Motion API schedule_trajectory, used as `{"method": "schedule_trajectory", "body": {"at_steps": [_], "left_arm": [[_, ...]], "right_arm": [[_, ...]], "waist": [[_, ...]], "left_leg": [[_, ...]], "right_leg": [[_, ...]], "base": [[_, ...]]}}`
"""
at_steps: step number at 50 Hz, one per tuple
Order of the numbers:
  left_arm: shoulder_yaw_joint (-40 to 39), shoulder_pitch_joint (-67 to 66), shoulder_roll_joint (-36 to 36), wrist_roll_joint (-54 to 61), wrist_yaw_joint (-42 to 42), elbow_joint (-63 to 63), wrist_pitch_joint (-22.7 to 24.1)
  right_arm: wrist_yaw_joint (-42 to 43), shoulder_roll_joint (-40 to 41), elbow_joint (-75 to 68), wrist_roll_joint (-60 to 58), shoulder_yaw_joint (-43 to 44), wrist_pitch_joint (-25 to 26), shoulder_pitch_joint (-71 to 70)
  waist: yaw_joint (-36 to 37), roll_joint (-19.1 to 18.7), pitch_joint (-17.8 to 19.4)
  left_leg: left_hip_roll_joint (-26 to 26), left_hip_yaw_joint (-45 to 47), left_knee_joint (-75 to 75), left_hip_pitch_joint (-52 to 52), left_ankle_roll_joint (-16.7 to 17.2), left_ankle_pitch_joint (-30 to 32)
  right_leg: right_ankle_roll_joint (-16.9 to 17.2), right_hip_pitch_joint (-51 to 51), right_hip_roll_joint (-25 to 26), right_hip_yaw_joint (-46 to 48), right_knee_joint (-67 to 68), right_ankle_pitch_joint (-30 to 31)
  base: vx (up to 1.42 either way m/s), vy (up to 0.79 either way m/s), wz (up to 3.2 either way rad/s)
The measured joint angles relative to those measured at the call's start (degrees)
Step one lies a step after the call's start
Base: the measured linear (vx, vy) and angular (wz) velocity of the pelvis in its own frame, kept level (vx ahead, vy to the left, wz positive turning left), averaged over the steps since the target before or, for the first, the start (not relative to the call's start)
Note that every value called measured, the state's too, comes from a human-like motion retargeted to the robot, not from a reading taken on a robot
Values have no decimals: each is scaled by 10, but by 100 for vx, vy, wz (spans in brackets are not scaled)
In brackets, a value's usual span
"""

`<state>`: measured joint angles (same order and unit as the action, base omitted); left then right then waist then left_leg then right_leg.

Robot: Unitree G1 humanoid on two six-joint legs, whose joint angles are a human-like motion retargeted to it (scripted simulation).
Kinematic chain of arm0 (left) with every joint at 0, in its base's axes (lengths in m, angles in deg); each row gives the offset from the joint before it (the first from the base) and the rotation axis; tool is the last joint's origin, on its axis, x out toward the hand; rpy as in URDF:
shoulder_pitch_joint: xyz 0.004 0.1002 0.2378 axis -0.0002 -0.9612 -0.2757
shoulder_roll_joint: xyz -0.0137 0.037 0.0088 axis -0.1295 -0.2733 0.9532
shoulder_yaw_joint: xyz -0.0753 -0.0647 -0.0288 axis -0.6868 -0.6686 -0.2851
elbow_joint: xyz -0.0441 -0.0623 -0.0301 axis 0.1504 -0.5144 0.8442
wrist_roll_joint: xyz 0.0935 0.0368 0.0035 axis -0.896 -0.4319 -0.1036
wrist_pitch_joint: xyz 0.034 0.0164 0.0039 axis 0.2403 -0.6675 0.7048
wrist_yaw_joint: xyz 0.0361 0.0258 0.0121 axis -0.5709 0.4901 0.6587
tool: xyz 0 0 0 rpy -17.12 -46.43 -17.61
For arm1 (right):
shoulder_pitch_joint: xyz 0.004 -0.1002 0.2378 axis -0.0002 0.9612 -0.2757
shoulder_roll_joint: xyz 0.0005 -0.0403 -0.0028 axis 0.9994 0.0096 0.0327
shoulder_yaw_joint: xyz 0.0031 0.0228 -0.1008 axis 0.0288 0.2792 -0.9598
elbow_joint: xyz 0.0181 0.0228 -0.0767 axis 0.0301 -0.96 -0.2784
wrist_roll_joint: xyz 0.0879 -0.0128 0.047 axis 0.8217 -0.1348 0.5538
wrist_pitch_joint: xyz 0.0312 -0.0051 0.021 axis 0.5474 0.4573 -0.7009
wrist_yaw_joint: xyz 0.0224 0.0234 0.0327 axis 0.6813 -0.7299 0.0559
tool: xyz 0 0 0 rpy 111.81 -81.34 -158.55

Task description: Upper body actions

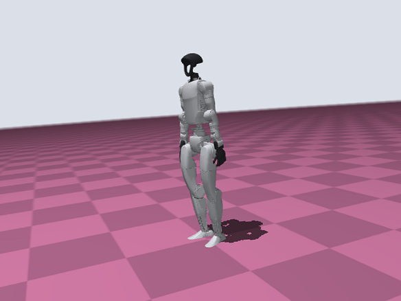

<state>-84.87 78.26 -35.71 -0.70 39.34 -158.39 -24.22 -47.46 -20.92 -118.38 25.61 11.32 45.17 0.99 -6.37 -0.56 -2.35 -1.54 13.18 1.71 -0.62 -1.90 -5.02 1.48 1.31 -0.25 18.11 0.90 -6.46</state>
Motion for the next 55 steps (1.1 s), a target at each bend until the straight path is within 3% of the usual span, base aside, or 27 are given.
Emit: {"method": "schedule_trajectory", "body": {"at_steps": [8, 10, 17, 26, 30, 35, 40, 44, 51, 55], "left_arm": [[11, 2, 17, -12, 3, -5, 2], [13, 1, 21, -19, 11, -5, 2], [-27, 19, -12, -72, 2, -1, -3], [-129, 65, -166, -67, 29, 74, -35], [-197, 108, -268, -46, 63, 106, -39], [-267, 183, -401, -24, 140, 146, -68], [-293, 267, -494, 42, 231, 208, -31], [-276, 335, -538, 62, 296, 279, 25], [-219, 449, -543, 102, 354, 433, 170], [-159, 485, -536, 64, 400, 543, 235]], "right_arm": [[-47, 23, -79, -20, -10, 46, 23], [-46, 15, -71, -15, -5, 40, 18], [-32, -20, -29, 5, 44, 22, -18], [5, -135, 6, 91, 173, 21, -95], [36, -195, 57, 168, 236, 2, -150], [74, -260, 157, 253, 252, -33, -229], [117, -312, 282, 313, 207, -57, -316], [172, -342, 373, 361, 165, -82, -390], [254, -355, 542, 400, 83, -102, -497], [289, -373, 663, 366, 24, -125, -522]], "waist": [[51, -5, -2], [17, -6, -3], [7, -7, -7], [18, -11, -22], [20, -9, -27], [16, -4, -35], [14, -14, -55], [14, -19, -65], [11, -24, -79], [12, -26, -86]], "left_leg": [[11, 50, -1, -7, 6, -8], [3, 17, 1, -1, 3, -3], [1, 14, 2, 2, 1, -2], [-2, 8, 3, 9, 2, 0], [-3, 4, 6, 13, 3, 0], [-3, 1, 6, 16, 4, 2], [2, 7, 5, 22, 5, -1], [2, 10, 5, 23, 5, -3], [1, 13, 7, 24, 5, -7], [0, 13, 7, 26, 5, -8]], "right_leg": [[-2, -4, 9, -48, 4, -2], [-2, -4, 2, -16, 0, 2], [-2, -6, -1, -13, 1, 3], [-2, -8, -4, -6, 1, 1], [-2, -8, -6, -2, 0, -1], [-3, -8, -6, 1, 0, -2], [-3, -19, -1, -5, 2, -2], [-3, -24, -1, -8, 2, -2], [-4, -26, -1, -11, 3, -4], [-3, -27, -2, -11, 3, -5]], "base": [[0, 2, -53], [1, 1, 99], [0, 0, 8], [0, 0, 0], [0, 0, 0], [-3, -5, 9], [1, 1, -7], [0, 0, 0], [0, 0, 0], [0, 0, 0]]}}
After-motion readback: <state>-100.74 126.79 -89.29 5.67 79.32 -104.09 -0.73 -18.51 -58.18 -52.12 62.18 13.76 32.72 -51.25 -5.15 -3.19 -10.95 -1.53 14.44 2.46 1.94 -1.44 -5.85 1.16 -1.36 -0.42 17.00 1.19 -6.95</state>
